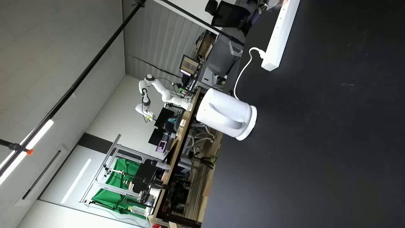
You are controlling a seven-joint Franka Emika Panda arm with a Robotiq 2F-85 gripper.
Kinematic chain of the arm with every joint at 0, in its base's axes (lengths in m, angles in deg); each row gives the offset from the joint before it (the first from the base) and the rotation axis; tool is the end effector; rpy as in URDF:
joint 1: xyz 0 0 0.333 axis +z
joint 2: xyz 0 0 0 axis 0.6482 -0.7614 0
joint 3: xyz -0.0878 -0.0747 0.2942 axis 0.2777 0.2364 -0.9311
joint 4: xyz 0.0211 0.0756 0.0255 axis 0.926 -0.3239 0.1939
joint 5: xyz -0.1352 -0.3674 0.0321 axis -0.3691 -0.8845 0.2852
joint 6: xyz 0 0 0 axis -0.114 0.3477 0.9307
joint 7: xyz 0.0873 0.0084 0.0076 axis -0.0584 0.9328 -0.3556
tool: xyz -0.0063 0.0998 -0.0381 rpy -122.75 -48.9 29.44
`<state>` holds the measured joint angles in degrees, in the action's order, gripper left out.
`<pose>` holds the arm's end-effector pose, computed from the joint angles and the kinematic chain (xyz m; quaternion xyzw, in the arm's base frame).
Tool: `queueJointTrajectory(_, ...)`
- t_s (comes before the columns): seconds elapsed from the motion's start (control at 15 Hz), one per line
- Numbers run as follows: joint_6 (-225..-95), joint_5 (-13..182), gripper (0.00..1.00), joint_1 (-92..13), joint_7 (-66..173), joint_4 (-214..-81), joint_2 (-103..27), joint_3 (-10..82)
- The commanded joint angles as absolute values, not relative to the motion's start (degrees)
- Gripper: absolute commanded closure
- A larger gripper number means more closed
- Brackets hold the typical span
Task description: Press the switch on the adapter
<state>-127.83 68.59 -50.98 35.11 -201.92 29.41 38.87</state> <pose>0.2764 -0.1219 0.5395 0.9913 0.0125 0.0227 0.1292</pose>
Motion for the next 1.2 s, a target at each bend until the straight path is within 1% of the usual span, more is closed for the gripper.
queueJointTrajectory(0.0, -127.3, 67.8, 0.00, -49.5, 36.0, -201.7, 29.5, 39.9)
queueJointTrajectory(0.6, -128.8, 67.4, 0.00, -49.2, 35.4, -201.7, 28.8, 40.3)
queueJointTrajectory(0.93, -139.4, 68.3, 0.00, -48.1, 34.2, -198.9, 18.5, 44.0)
queueJointTrajectory(1.13, -146.9, 68.9, 0.00, -47.9, 32.4, -195.5, 7.9, 45.6)
